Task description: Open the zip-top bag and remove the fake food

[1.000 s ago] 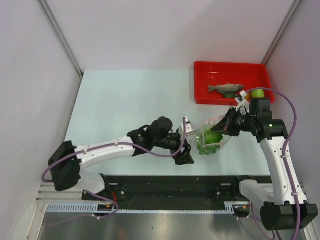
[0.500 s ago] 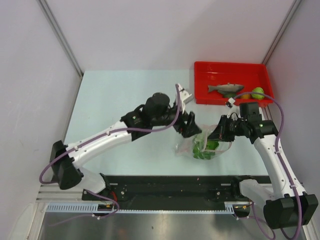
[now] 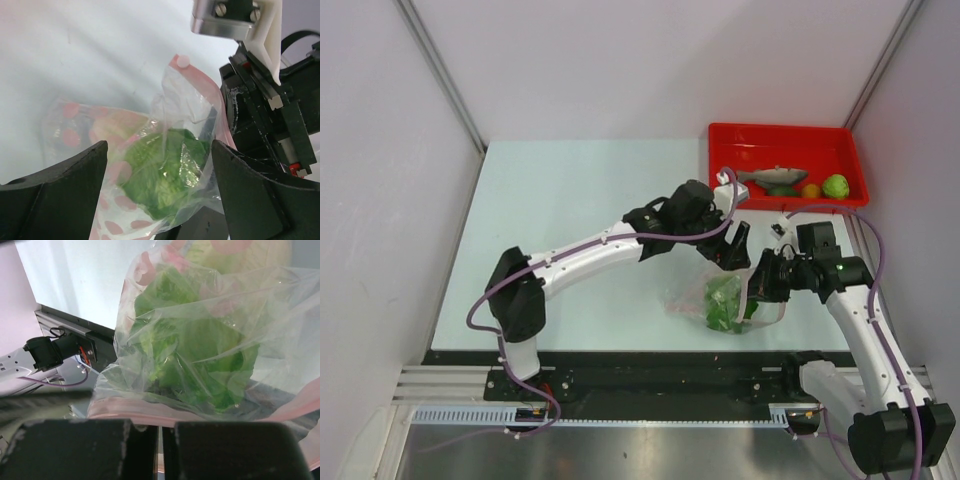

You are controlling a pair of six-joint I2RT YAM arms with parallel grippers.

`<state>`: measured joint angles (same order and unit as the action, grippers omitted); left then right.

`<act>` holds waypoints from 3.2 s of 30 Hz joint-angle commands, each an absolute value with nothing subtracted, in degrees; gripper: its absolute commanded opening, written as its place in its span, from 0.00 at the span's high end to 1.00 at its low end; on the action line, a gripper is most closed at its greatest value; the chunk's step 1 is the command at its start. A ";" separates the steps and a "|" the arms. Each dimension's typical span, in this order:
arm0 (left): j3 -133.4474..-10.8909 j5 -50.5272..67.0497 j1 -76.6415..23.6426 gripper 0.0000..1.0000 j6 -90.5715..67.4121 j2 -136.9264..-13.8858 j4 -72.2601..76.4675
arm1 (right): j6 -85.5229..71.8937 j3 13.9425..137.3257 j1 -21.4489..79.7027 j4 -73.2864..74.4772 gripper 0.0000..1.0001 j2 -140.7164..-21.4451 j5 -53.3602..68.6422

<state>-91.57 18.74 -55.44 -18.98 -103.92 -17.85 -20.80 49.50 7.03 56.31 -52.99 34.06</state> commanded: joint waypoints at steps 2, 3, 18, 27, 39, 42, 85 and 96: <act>-96.68 20.82 -57.92 0.12 -18.28 -106.16 -19.33 | -22.76 48.34 7.21 56.34 0.98 -50.36 35.15; -96.42 21.18 -58.01 0.13 -18.37 -106.26 -18.99 | -23.37 48.25 7.29 56.25 0.98 -49.67 35.07; -83.85 30.94 -58.36 0.10 -24.17 -100.81 -6.76 | -23.91 47.90 7.21 55.73 0.97 -49.22 35.15; -90.95 27.95 -58.54 0.15 -24.70 -105.73 -13.51 | -24.43 47.90 7.21 56.16 0.96 -49.04 35.68; -92.46 25.93 -56.87 1.00 -22.85 -107.05 -16.61 | -30.49 47.99 6.68 64.07 0.59 -44.82 30.24; -92.63 25.75 -56.78 1.00 -22.50 -106.70 -16.79 | -30.94 48.43 4.58 68.98 0.52 -45.52 24.18; -86.05 15.20 -52.38 1.00 -22.85 -112.42 -21.01 | -32.34 36.39 11.07 35.51 0.33 -57.65 20.84; -81.74 15.74 -51.77 1.00 -23.03 -108.47 -19.07 | -34.89 35.07 16.87 27.34 0.31 -67.23 11.87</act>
<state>-83.20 14.98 -52.14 -22.52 -113.08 -21.37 -33.50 36.12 16.12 33.50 -65.41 18.72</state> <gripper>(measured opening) 0.003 0.688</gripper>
